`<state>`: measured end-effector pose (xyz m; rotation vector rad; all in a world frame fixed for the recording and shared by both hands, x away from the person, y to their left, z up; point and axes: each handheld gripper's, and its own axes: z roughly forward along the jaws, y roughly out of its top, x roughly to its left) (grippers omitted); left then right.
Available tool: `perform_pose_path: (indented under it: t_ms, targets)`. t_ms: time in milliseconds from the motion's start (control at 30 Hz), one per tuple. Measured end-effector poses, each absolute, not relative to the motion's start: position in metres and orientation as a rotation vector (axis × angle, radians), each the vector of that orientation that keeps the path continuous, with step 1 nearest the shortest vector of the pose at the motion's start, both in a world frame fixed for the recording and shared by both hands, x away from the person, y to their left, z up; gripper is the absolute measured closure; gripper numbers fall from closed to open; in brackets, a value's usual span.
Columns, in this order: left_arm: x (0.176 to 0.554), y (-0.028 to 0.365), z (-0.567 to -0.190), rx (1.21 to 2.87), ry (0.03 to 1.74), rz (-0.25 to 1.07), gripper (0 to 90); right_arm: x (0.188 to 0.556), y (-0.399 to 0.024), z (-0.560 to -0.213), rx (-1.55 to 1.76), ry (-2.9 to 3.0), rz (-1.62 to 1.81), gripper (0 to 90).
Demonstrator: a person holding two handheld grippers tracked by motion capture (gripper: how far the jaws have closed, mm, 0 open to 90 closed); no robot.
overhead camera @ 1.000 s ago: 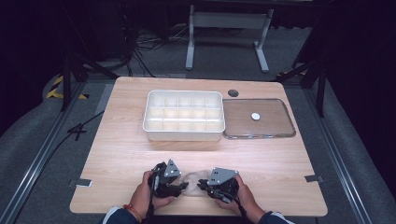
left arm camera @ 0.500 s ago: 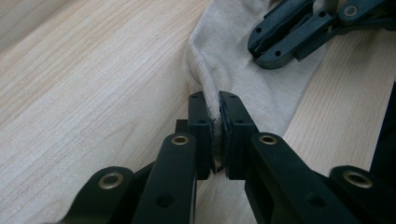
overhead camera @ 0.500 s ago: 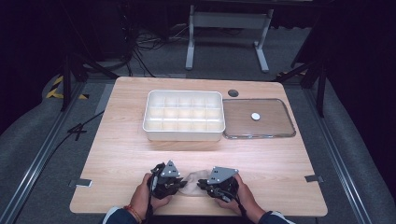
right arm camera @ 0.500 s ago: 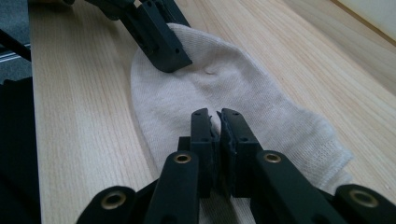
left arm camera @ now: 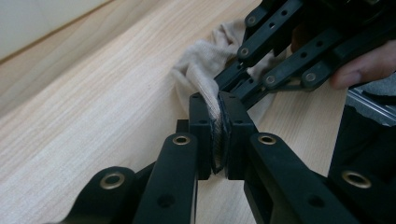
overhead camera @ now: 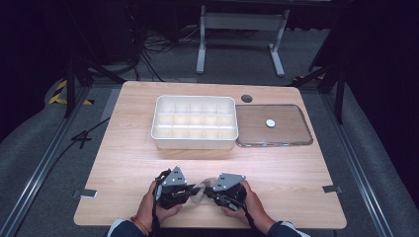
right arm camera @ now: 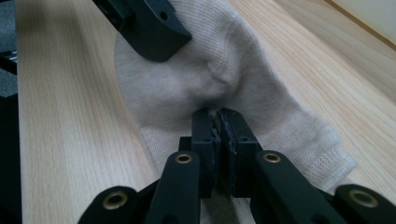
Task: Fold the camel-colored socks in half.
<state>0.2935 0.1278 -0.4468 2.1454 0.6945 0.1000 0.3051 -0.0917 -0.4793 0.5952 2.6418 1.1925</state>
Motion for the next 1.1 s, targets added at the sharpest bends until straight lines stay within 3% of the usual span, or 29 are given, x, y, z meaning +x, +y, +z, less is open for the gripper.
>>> perform_pose_path:
  t_ms: [233, 367, 633, 1100]
  targets:
    - [0.294, 0.122, -0.447, 2.153, 0.682, 0.119, 85.2, 0.309, -0.084, -0.481, 0.603, 2.625, 1.212, 83.6]
    - [0.295, 0.127, -0.448, 2.147, 0.703, 0.123, 85.3, 0.309, -0.091, -0.479, 0.596, 2.611, 1.242, 72.7]
    - [0.295, 0.131, -0.447, 2.146, 0.717, 0.151, 85.1, 0.312, -0.149, -0.454, 0.669, 2.535, 1.229, 74.5]
    - [0.298, 0.128, -0.445, 2.134, 0.717, 0.146, 85.0, 0.316, -0.150, -0.473, 0.662, 2.622, 1.099, 77.6]
